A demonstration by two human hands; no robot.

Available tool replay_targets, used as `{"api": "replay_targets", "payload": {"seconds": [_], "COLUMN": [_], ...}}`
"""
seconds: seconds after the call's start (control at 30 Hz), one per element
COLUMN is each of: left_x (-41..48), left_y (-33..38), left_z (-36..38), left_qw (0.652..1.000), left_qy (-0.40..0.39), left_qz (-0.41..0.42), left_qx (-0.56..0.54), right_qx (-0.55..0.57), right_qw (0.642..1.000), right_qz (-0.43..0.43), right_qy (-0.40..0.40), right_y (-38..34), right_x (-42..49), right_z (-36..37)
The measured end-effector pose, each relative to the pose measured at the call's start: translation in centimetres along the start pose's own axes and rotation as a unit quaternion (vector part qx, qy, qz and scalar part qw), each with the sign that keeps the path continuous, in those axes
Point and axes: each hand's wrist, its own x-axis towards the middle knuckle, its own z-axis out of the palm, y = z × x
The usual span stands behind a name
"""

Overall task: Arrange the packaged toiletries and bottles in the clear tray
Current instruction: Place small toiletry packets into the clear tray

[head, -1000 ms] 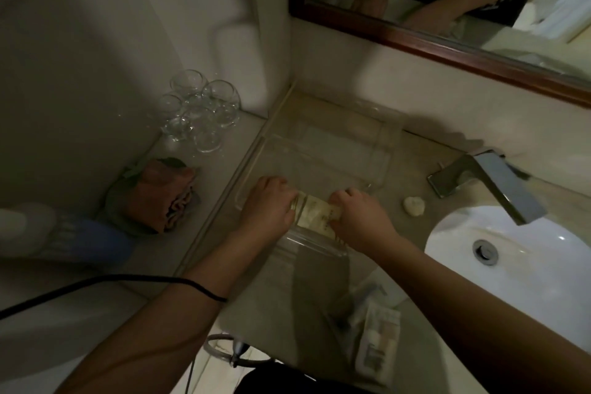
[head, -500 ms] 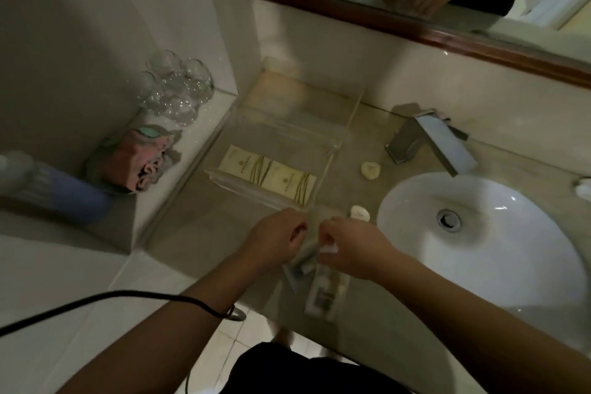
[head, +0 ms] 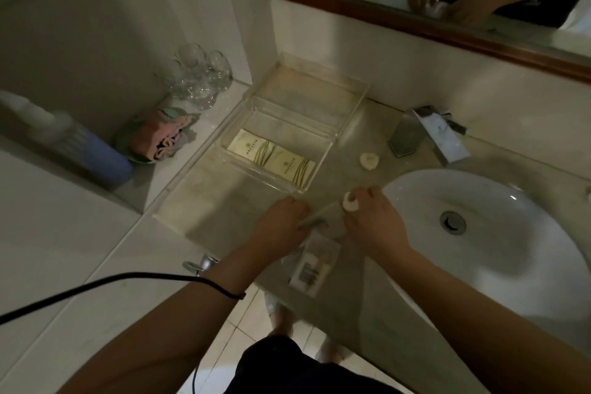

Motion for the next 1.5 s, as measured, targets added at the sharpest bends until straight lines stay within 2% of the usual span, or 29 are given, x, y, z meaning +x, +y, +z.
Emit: {"api": "replay_targets", "payload": {"seconds": [0.07,0.17,0.27,0.53,0.77,0.93,1.07,1.17,1.3,1.4,1.5], "left_x": [0.7,2.1,4.0,8.1,9.1,7.6,6.1,5.7,5.5,5.6,6.0], "left_y": [1.2,3.1,4.8,6.9,6.6,5.4,2.7,0.6,-2.0,-3.6,-4.5], "left_z": [-0.1,0.2,1.0,2.7,3.0,0.3,-3.0,-5.3,-7.1,-7.5,-7.7], "left_qw": [1.0,1.0,1.0,0.991,0.994,0.997,0.993,0.989,0.987,0.989,0.993], "left_qy": [0.014,0.01,-0.011,-0.057,-0.05,0.032,0.109,0.127,0.136,0.125,0.101], "left_qz": [0.005,0.005,0.022,0.053,0.055,0.063,0.029,0.013,-0.006,-0.001,0.006], "left_qx": [-0.014,-0.025,-0.001,0.107,0.086,0.015,-0.043,-0.074,-0.081,-0.078,-0.067], "right_qx": [-0.013,0.041,0.049,0.072,0.041,0.012,-0.002,0.07,0.189,0.246,0.242], "right_qw": [1.0,0.996,0.996,0.995,0.998,0.997,0.998,0.995,0.981,0.968,0.969], "right_qz": [0.011,0.044,0.071,0.074,0.041,0.037,0.009,-0.022,-0.038,-0.037,-0.044], "right_qy": [-0.024,-0.063,-0.035,-0.013,-0.04,-0.066,-0.069,-0.061,-0.003,-0.022,-0.037], "right_y": [0.9,1.9,3.1,5.1,5.6,5.5,4.5,3.0,0.0,-2.1,-3.5], "right_x": [1.2,2.5,4.0,8.4,11.4,11.5,11.5,11.0,10.1,10.1,11.0], "right_z": [-0.2,-0.6,-0.9,-1.9,-1.5,-1.3,-1.4,-1.5,-2.3,-3.2,-3.6]}}
